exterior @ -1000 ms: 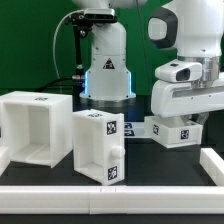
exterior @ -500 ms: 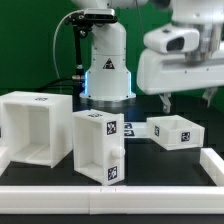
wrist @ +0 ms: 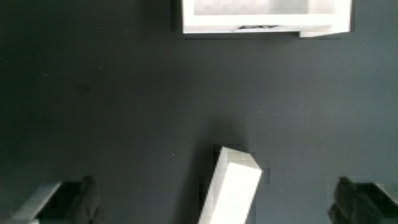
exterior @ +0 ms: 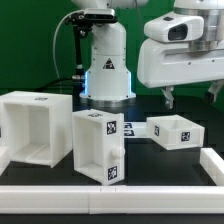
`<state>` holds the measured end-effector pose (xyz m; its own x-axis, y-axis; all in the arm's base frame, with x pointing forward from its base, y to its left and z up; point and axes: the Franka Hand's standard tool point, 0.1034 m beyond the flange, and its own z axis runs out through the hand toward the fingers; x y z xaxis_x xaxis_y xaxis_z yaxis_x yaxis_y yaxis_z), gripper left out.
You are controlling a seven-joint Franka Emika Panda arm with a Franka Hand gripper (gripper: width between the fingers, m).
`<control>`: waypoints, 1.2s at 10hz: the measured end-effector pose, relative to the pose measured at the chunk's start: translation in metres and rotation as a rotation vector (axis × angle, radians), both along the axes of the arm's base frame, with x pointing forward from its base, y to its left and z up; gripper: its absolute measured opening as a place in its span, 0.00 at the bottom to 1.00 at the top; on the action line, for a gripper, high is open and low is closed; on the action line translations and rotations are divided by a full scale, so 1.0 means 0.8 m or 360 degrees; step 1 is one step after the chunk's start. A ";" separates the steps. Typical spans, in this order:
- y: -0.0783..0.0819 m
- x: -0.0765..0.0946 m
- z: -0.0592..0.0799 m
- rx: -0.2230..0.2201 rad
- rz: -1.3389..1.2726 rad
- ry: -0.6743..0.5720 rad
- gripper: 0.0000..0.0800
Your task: Assemble drawer
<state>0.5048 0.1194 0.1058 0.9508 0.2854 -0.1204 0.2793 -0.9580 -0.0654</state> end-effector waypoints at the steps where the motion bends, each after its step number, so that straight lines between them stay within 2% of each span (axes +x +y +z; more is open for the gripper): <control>1: -0.002 0.001 0.001 0.0000 -0.0006 0.0004 0.81; 2: -0.015 0.010 0.015 -0.0012 -0.0048 0.0099 0.81; 3: -0.030 0.042 0.036 -0.0022 -0.0080 0.0158 0.81; 4: -0.039 0.072 0.048 -0.0024 -0.0099 0.0191 0.81; 5: -0.041 0.089 0.052 -0.0019 -0.0103 0.0178 0.81; 9: -0.043 0.088 0.049 -0.0013 -0.0106 0.0187 0.81; 11: -0.084 0.111 0.047 0.0024 -0.0208 0.0288 0.81; 12: -0.108 0.138 0.049 0.0037 -0.0198 0.0320 0.81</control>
Offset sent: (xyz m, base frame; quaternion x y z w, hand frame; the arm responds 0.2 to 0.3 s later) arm 0.0876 -0.0391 0.0457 0.0086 -0.1066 0.0154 0.9941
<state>0.6154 0.0327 0.1453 0.9364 0.1723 -0.3056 0.1382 -0.9818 -0.1301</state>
